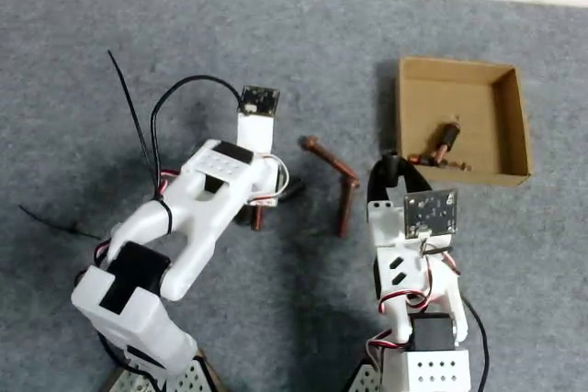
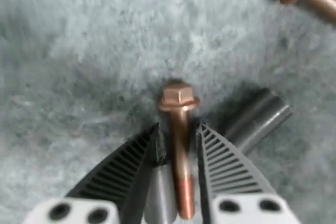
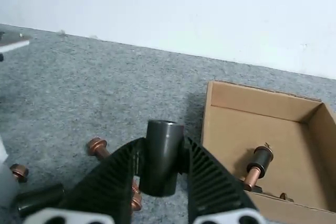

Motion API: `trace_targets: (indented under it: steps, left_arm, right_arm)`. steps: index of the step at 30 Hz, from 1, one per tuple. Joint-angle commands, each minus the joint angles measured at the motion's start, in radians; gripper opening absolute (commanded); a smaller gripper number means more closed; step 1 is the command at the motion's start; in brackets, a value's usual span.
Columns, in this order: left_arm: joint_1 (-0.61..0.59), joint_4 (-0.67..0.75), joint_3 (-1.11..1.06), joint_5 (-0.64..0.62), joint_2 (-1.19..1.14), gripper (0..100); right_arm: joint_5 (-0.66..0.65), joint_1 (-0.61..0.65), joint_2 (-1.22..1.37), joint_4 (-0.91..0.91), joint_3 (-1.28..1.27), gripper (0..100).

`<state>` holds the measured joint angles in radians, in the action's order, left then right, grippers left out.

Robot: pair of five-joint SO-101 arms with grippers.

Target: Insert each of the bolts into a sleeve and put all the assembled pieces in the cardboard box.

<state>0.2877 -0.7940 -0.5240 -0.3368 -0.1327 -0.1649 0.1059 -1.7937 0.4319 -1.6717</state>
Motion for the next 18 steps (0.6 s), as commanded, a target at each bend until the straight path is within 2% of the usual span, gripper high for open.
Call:
trace_targets:
  steps: [1, 18]
  left_arm:
    - [0.015, -0.049, 0.018, -0.006, 0.005, 12]
    - [0.016, -0.048, 0.010, -0.009, -0.005, 12]
  right_arm:
    - [-0.011, 0.001, -0.002, -0.028, -0.104, 0.7]
    - [-0.011, 0.001, -0.002, -0.028, -0.104, 0.7]
